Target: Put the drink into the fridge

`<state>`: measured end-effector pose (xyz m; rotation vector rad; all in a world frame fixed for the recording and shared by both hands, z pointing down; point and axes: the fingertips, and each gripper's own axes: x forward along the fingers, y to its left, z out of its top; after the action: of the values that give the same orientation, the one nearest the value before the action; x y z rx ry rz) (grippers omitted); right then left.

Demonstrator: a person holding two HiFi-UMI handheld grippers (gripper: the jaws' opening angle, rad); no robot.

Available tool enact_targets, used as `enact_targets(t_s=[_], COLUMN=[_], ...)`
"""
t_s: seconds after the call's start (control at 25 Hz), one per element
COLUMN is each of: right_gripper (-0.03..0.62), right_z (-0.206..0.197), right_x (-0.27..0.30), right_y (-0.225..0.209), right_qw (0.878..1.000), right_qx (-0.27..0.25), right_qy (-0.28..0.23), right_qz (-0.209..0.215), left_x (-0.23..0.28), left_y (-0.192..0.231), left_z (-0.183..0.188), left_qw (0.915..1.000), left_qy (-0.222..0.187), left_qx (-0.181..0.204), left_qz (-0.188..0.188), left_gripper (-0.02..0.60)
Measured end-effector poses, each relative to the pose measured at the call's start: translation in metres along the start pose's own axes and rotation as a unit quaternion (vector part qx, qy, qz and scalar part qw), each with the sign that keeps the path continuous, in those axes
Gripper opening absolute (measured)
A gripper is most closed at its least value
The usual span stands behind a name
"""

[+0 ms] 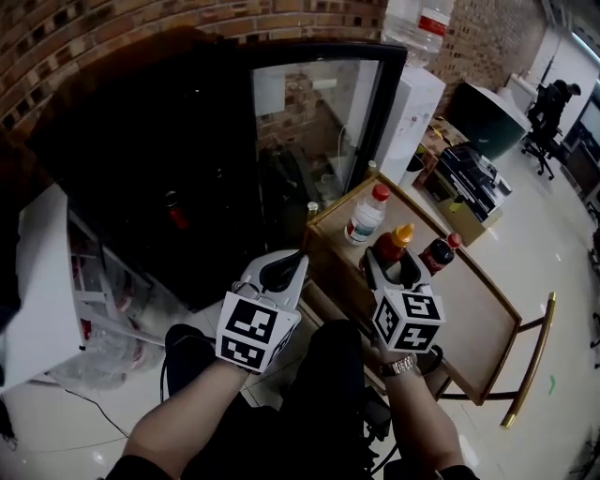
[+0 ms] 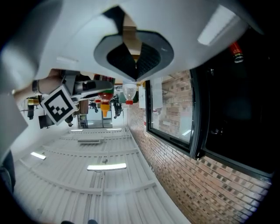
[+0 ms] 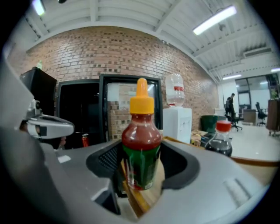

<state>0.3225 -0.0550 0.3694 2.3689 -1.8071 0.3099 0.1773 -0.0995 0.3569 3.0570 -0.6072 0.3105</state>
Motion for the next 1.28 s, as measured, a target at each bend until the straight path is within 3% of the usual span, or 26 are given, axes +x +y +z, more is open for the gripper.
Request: enact_targets(t_s=[0.32,0.8,1.28], right_gripper=[0.265,0.265,0.265], right_z=[0.012,0.009,0.003], right_x=[-0.031,-0.076,-0.047], right_y=[0.087,0.209,0.326], right_qw=[0.994,0.973,0.944], right_qx=[-0.035,-0.073,-0.097], right_qy=[-0.016,-0.022,-0.016], right_qz=[0.099,0.219,0.314], left_x=[-0.060,-0.169,-0.229], left_y=[0.004,0.019,0.099], left_z=[-0.011,-0.030,-0.066], left_qw=[0.9989,0.9904,0.9757], left_qy=[-0.002,-0.013,-0.002], left_qx=[-0.012,-0.037,-0.073], left_qz=[0.045,0.133,0.207], left_gripper=[0.005,0.005,0.005])
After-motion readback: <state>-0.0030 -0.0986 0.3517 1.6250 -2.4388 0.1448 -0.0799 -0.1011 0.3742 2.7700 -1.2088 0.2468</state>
